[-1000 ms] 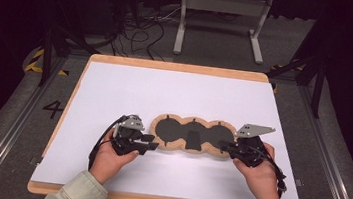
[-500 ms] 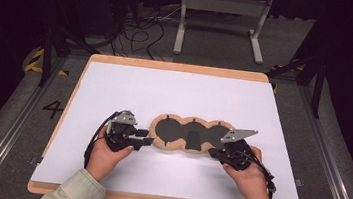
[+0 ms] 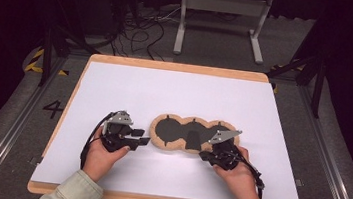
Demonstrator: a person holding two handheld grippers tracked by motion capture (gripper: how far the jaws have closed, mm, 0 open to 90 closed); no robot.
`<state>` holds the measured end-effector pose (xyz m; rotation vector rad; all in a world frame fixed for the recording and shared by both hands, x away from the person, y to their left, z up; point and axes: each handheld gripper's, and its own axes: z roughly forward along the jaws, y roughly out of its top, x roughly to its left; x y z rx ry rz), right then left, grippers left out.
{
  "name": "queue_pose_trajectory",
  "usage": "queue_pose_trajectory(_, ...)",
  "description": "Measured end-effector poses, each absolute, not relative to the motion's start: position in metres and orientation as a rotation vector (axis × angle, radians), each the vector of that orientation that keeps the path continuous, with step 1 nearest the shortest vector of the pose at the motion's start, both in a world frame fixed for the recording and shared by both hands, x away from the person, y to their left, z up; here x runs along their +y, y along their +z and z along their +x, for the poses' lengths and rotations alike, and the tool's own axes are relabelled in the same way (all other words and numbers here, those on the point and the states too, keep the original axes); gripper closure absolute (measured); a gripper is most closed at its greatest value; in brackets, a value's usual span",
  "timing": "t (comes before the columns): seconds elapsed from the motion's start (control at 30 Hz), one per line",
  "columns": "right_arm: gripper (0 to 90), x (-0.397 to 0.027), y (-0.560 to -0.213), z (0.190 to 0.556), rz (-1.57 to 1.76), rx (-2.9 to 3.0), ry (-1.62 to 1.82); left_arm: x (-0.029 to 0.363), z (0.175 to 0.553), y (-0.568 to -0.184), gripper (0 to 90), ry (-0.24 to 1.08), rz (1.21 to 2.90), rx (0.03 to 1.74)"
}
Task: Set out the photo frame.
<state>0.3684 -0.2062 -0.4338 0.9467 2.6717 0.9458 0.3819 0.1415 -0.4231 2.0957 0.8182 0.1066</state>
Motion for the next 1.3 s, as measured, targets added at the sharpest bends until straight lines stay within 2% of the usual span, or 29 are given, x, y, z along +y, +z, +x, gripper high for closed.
queue_pose_trajectory(0.63,90.0,-0.211,-0.417,0.372,0.983,2.537,1.141,0.142,0.381,-0.425,58.0,0.112,2.101,0.821)
queue_pose_trajectory(0.83,90.0,-0.213,-0.412,0.372,0.981,2.48,1.199,0.142,0.382,-0.425,54.9,0.124,2.089,0.841)
queue_pose_trajectory(1.03,85.0,-0.215,-0.41,0.369,0.972,2.491,1.153,0.144,0.383,-0.425,50.5,0.15,2.064,0.871)
queue_pose_trajectory(1.3,80.7,-0.232,-0.385,0.36,0.958,2.442,1.098,0.144,0.389,-0.419,50.0,0.132,2.074,0.903)
